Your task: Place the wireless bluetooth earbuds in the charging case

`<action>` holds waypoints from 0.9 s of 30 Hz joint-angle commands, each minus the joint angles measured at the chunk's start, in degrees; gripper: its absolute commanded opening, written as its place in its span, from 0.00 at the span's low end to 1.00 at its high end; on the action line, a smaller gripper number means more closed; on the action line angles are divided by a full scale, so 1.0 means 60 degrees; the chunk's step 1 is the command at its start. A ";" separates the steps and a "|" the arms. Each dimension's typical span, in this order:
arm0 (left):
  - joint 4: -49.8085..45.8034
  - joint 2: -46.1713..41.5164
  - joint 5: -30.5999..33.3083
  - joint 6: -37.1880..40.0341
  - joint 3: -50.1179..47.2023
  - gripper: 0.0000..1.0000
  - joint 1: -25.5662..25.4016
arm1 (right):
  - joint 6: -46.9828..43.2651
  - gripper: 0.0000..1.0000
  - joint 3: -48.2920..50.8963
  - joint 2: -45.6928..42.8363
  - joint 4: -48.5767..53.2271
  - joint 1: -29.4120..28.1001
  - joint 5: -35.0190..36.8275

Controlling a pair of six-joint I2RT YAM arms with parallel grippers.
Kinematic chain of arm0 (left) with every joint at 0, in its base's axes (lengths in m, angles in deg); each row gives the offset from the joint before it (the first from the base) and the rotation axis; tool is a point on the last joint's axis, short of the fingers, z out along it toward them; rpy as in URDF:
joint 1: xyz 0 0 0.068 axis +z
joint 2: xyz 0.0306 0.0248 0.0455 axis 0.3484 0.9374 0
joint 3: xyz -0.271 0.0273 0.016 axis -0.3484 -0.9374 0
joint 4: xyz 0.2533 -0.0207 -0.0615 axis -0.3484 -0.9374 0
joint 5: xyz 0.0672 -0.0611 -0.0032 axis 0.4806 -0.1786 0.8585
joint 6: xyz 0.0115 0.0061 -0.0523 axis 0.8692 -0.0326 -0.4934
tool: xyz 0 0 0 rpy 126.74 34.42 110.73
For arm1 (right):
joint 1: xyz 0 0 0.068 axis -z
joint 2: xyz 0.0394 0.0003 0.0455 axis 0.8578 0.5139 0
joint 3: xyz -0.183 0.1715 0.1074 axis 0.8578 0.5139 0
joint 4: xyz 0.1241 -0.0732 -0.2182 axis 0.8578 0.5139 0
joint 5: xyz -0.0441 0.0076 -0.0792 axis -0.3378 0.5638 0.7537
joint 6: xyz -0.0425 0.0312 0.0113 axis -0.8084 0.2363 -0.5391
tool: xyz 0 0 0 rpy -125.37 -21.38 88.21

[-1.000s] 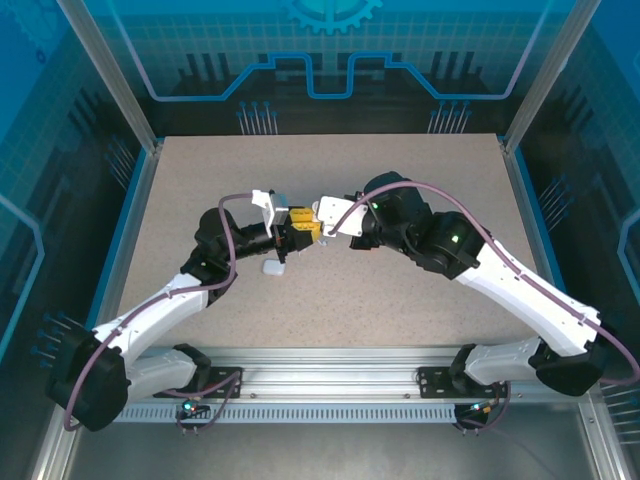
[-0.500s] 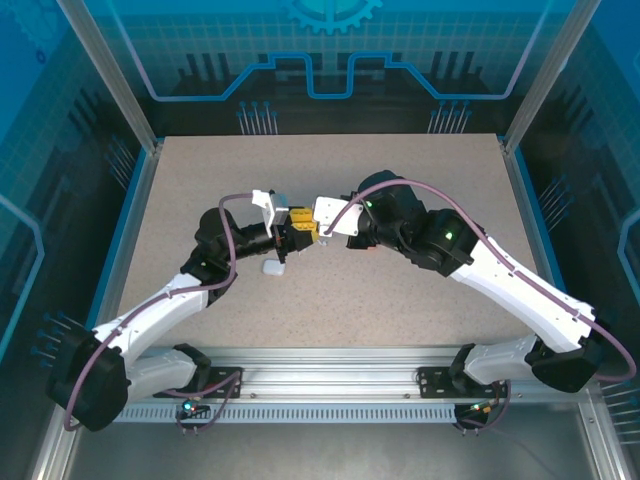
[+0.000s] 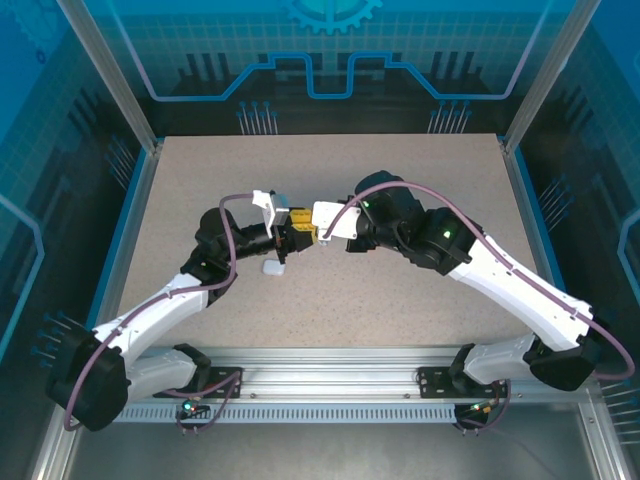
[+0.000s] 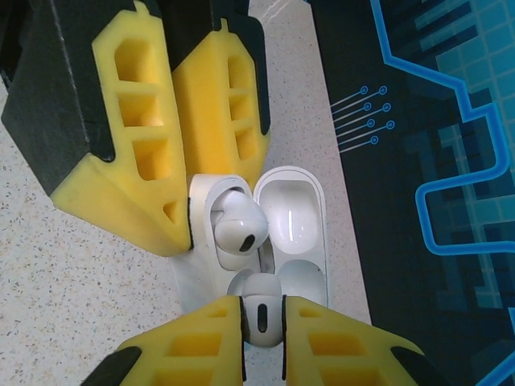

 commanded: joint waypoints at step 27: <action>0.0459 -0.0118 -0.0047 0.0226 0.0032 0.02 -0.0065 | 0.1259 0.76 -0.0985 -0.0795 0.0213 0.0784 -0.2085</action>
